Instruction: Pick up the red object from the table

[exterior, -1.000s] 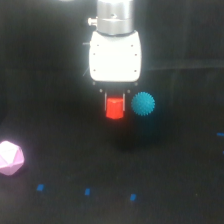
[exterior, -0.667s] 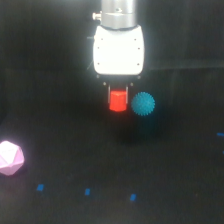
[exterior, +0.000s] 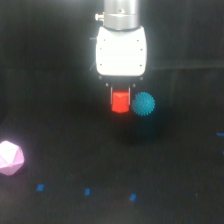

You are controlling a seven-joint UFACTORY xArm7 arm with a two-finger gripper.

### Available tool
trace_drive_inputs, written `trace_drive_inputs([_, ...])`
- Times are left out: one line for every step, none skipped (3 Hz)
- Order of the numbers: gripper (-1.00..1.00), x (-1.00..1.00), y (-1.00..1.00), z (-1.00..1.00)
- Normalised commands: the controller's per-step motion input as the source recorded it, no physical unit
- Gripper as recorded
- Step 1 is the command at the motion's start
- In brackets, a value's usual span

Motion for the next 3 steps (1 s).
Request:
trace_drive_inputs([-0.96, 0.24, -0.3, -0.33])
trace_drive_inputs([-0.97, 0.26, 0.25, -0.37])
trace_drive_inputs([-1.0, 0.25, 0.67, 0.26])
